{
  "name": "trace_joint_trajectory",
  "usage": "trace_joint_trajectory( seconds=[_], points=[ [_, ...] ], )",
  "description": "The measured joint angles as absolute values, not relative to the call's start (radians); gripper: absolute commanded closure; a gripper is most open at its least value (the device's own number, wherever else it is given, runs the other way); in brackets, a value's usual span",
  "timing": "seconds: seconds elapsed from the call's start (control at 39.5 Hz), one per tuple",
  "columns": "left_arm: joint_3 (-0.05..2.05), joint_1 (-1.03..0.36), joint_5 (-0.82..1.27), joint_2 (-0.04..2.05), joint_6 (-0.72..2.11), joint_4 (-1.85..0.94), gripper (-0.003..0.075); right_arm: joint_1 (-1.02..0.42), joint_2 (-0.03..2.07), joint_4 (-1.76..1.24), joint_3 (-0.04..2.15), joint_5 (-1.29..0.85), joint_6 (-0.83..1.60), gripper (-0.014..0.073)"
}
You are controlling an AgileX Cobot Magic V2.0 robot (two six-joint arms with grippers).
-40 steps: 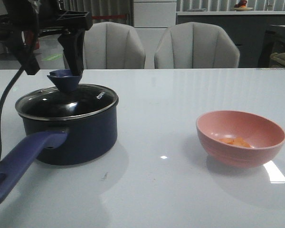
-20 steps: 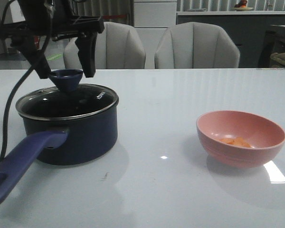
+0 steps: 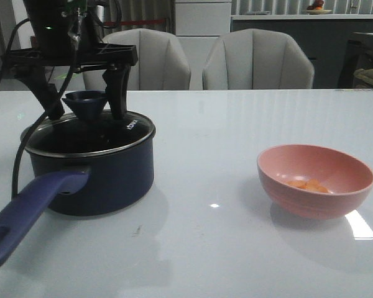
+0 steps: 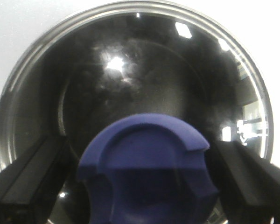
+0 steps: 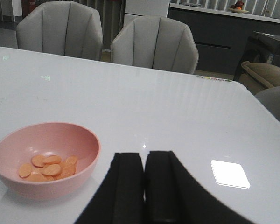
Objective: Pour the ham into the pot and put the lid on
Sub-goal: 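Lower the left gripper onto the blue lid knob and close it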
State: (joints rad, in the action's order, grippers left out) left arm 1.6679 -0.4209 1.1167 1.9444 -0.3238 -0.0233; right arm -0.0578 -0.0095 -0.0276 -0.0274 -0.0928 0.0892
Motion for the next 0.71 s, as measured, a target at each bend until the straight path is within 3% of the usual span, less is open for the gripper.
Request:
trace_joint_trajectory(
  seconds=[0.4,0.71],
  points=[
    [1.669,-0.421,1.084,1.944,-0.380,-0.029,0.0245,-0.058,-0.010,-0.028,-0.027,-0.093,0.089,0.0436],
    [1.680,-0.421,1.094,1.954,-0.400,-0.035,0.0274,-0.058,-0.010,-0.028,-0.027,-0.093,0.089,0.0436]
  ],
)
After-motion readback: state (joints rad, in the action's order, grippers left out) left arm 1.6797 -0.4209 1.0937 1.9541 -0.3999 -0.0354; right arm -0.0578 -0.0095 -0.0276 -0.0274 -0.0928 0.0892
